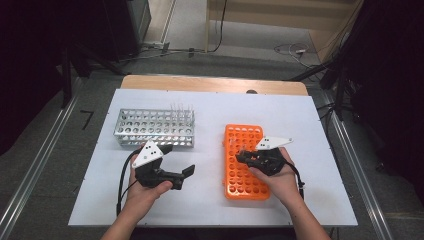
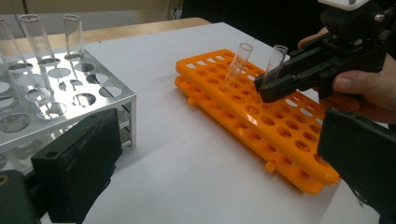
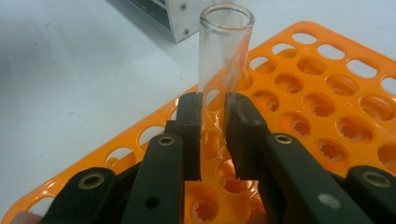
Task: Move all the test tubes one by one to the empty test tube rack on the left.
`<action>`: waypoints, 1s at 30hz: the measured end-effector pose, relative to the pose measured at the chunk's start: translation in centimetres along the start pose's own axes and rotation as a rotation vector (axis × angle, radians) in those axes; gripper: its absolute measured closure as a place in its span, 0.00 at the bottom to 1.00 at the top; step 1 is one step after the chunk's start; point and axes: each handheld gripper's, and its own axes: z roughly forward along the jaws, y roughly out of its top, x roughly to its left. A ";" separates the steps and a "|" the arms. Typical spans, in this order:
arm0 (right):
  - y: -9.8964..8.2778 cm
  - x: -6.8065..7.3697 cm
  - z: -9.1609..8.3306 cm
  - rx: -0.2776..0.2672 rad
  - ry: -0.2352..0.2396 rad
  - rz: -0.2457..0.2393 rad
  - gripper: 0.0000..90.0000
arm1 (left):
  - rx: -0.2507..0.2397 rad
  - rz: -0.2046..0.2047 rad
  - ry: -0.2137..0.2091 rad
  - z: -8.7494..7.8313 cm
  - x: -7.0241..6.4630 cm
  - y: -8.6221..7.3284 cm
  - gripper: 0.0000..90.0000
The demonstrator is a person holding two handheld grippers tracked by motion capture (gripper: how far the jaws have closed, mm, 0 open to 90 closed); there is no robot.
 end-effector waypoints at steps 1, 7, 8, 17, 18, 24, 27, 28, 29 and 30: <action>0.1 -0.1 -0.3 -0.015 0.003 0.009 0.82 | 0.000 -0.001 0.000 0.0 0.0 0.0 0.00; 0.4 -0.2 -1.5 -0.055 0.010 0.013 0.82 | -0.003 0.000 -0.004 -0.1 -0.1 0.1 0.00; 0.5 -0.1 -1.7 -0.060 0.008 0.013 0.82 | -0.003 0.001 -0.004 -0.1 -0.1 0.1 0.00; 1.3 0.1 -3.1 -0.106 0.019 0.016 0.82 | -0.004 0.006 -0.006 -0.1 -0.2 0.2 0.00; 1.4 0.3 -3.2 -0.108 0.022 0.015 0.82 | -0.005 0.007 -0.007 -0.2 -0.2 0.2 0.00; 2.0 1.2 -3.4 -0.121 0.054 0.000 0.82 | -0.014 0.014 -0.020 -0.2 -0.6 0.5 0.01; 2.3 1.7 -3.3 -0.121 0.071 -0.010 0.82 | -0.017 0.022 -0.033 -0.2 -0.9 0.7 0.01; 2.3 1.9 -3.2 -0.118 0.074 -0.014 0.82 | -0.021 0.022 -0.036 -0.1 -1.0 0.7 0.02; 2.4 2.1 -3.2 -0.117 0.080 -0.017 0.82 | -0.021 0.022 -0.036 -0.1 -1.0 0.7 0.02; 2.5 2.3 -3.1 -0.116 0.084 -0.022 0.82 | -0.026 0.024 -0.045 -0.1 -1.1 0.8 0.03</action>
